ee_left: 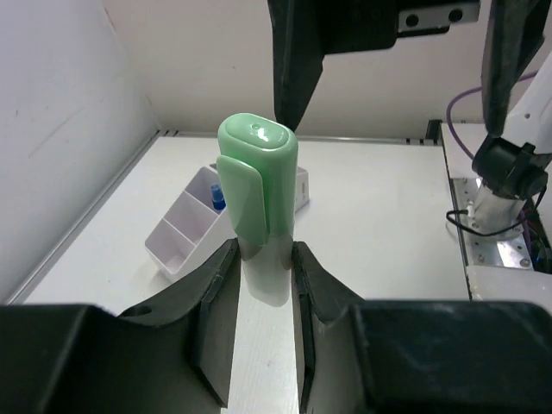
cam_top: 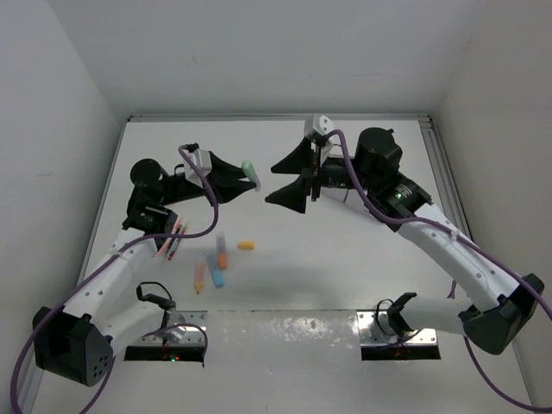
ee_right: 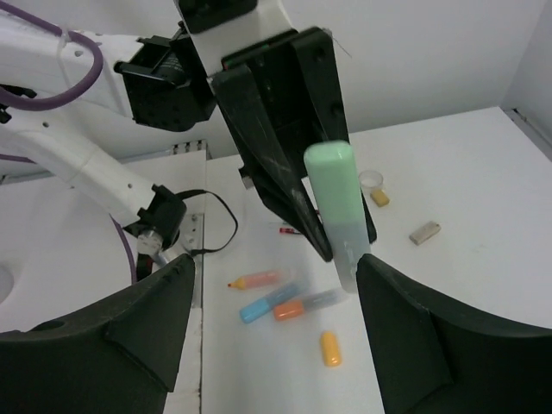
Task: Sort the stationery into containers
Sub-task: Place the pen in the storage box.
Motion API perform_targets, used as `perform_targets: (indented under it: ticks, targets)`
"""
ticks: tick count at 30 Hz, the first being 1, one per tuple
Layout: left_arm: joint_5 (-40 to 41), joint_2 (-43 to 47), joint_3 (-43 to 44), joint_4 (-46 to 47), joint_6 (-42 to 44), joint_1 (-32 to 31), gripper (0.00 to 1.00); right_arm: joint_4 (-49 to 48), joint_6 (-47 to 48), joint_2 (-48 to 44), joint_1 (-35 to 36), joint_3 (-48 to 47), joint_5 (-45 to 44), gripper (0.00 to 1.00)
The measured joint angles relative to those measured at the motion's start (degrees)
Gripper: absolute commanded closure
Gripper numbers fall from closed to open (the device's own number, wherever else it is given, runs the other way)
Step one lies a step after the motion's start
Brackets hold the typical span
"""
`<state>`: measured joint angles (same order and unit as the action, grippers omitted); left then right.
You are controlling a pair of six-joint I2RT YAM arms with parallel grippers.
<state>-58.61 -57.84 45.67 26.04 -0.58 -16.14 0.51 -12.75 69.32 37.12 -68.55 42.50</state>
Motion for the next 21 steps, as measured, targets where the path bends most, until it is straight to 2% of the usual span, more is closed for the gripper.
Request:
perform_targets:
  ticks: [11, 15, 21]
  targets:
    - [-0.52, -0.02, 0.00, -5.57, 4.85, -0.83, 1.00, -0.90, 1.70, 10.75, 3.15, -4.15, -2.19, 0.32]
    - [-0.57, -0.02, 0.00, -5.97, 4.90, -0.98, 1.00, -2.40, 0.57, 12.72, 3.15, -4.76, -2.25, 0.44]
    - [-0.59, -0.02, 0.00, -6.19, 5.11, -1.07, 1.00, -5.64, -1.16, 13.25, 3.15, -5.22, -1.73, 0.50]
